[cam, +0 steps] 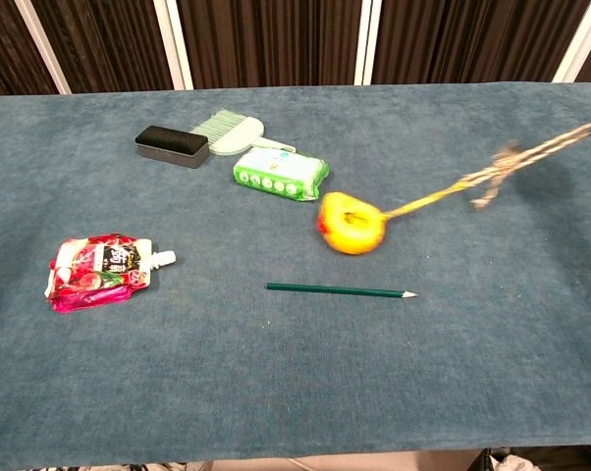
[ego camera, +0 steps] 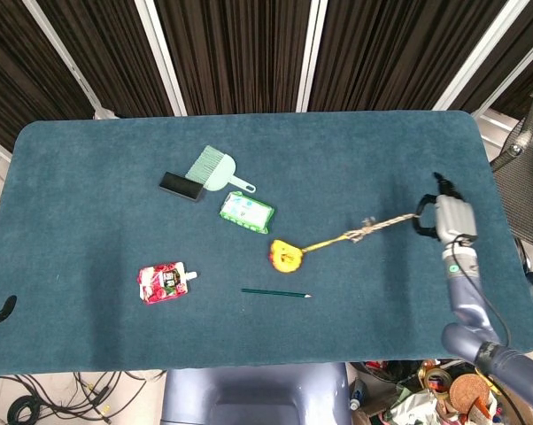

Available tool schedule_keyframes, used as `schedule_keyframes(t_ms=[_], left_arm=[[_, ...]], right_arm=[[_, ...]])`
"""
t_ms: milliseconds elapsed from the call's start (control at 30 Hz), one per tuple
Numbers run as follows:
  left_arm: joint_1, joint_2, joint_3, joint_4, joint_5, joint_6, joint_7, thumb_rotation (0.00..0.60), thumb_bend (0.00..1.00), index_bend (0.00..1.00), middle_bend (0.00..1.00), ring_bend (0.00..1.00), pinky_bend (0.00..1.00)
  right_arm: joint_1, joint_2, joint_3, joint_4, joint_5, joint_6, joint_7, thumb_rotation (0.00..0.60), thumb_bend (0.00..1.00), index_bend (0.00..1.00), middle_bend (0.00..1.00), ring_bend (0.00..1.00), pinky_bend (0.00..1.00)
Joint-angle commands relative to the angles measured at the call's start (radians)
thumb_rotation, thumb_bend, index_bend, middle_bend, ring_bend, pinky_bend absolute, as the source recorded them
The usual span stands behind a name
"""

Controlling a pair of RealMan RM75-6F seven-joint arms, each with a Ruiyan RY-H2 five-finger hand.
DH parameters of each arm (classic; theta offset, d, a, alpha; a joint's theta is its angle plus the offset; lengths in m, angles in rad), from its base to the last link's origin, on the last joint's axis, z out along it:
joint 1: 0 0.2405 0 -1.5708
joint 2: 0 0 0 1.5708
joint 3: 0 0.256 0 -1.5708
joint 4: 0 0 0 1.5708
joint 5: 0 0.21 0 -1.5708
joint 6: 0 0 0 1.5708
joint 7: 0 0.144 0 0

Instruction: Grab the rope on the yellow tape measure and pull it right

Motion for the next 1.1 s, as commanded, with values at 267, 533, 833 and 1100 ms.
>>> schedule_keyframes(t_ms=[267, 533, 833, 1100], left_arm=[[0.0, -0.001, -0.002, 0.0, -0.003, 0.001, 0.001, 0.6, 0.25, 0.04, 0.0, 0.0, 0.0], [-0.001, -0.001, -0.001, -0.001, -0.004, -0.002, -0.001, 0.6, 0.25, 0.04, 0.0, 0.0, 0.0], [0.0, 0.0, -0.003, -0.002, -0.004, -0.001, -0.004, 0.6, 0.25, 0.04, 0.0, 0.0, 0.0], [-0.002, -0.001, -0.001, -0.002, -0.005, -0.006, -0.002, 0.6, 0.25, 0.04, 0.0, 0.0, 0.0]], right_arm=[[-0.047, 0.087, 0.037, 0.118, 0.075, -0.031, 0.027, 0.6, 0.54, 0.7, 0.0, 0.0, 0.14], [-0.07, 0.121, 0.053, 0.187, 0.112, -0.015, -0.004, 0.6, 0.54, 0.7, 0.0, 0.0, 0.14], [-0.076, 0.142, 0.055, 0.163, 0.095, 0.009, -0.019, 0.6, 0.54, 0.71, 0.0, 0.0, 0.14], [-0.125, 0.201, 0.037, -0.151, 0.012, 0.05, 0.07, 0.6, 0.53, 0.7, 0.0, 0.0, 0.14]])
